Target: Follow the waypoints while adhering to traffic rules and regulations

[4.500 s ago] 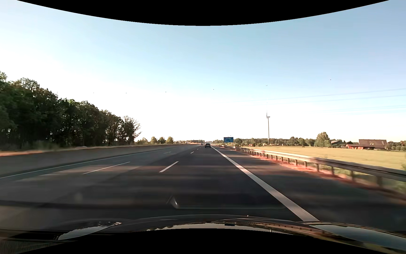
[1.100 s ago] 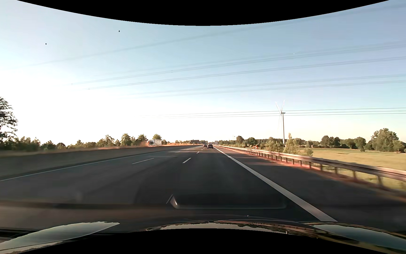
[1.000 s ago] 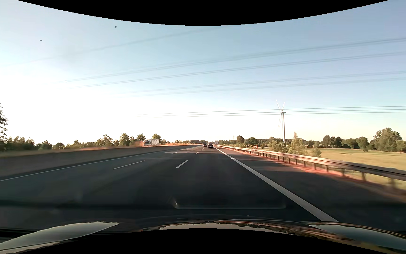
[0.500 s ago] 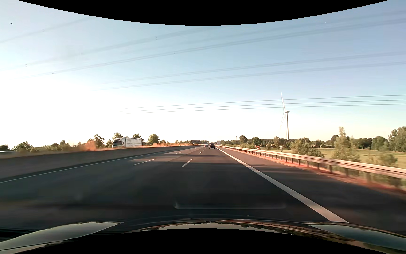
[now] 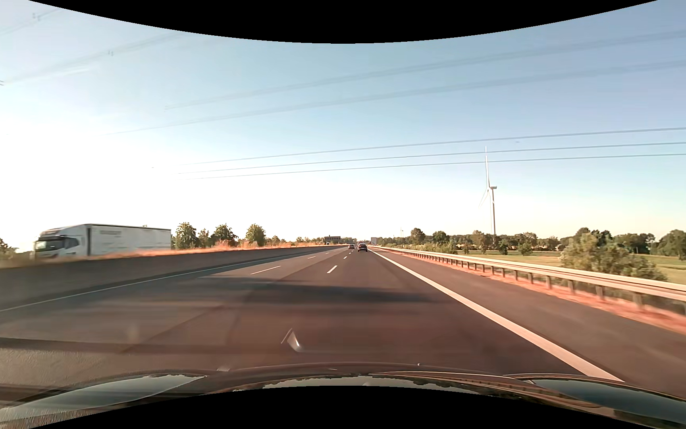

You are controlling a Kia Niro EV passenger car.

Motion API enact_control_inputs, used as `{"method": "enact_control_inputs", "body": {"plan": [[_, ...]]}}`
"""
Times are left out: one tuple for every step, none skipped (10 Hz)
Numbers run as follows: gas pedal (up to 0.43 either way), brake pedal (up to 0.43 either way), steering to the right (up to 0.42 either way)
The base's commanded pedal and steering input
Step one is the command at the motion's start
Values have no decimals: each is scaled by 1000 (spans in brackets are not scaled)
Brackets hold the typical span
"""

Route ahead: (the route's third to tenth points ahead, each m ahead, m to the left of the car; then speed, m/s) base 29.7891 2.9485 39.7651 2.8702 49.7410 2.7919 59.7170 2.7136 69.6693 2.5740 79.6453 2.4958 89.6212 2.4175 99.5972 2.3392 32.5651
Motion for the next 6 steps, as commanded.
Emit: {"method": "enact_control_inputs", "body": {"plan": [[220,0,-6],[209,0,-6],[209,0,-6],[209,0,-4],[197,0,-4],[110,0,-4]]}}
